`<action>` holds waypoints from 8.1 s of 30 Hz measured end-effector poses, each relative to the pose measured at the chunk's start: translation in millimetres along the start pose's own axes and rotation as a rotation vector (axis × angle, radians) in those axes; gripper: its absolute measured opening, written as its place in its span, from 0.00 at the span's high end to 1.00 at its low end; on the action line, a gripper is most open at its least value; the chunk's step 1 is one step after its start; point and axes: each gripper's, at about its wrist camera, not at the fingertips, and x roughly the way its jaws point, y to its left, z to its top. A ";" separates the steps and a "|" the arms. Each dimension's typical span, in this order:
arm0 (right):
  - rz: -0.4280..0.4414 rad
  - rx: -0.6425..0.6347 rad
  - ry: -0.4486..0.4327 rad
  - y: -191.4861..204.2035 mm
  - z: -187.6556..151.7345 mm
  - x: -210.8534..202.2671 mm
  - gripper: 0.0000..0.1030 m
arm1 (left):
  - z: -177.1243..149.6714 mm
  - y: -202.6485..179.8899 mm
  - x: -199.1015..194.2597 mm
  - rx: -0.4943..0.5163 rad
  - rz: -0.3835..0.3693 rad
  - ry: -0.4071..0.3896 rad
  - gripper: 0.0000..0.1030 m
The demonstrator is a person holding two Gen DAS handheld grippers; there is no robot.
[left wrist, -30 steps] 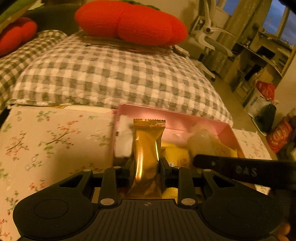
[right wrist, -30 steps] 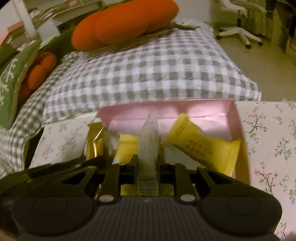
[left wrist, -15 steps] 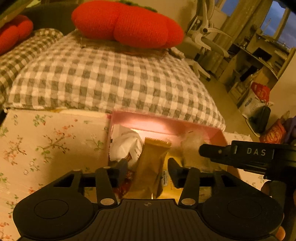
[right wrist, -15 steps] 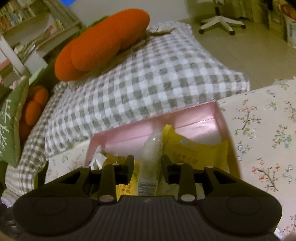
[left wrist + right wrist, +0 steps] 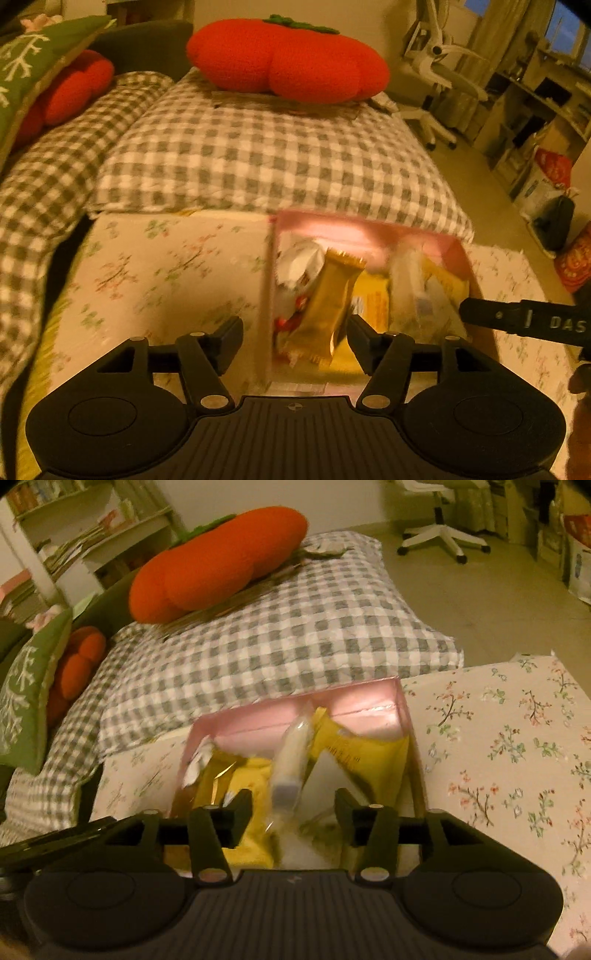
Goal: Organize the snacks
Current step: 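Withdraw both open tools from the box back over the loose snacks, then grasp a red snack packet with the left tool while the right grasps a silver-wrapped candy, then lift the red packet with the left tool while the right lifts the silver candy, then lower the red packet into the box and open the left tool while the right drops the silver candy in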
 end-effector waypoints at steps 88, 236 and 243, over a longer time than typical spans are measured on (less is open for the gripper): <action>-0.028 -0.096 0.379 12.5 -129.5 -8.7 0.38 | -126.8 -7.4 -9.5 0.099 0.067 0.247 0.81; 0.067 0.048 0.117 -17.6 -6.0 57.3 0.75 | -4.9 -23.4 75.1 0.160 -0.184 0.040 0.64; 0.080 0.073 0.091 -21.5 -3.1 35.1 0.71 | 2.9 -23.8 44.9 0.154 -0.168 0.004 0.50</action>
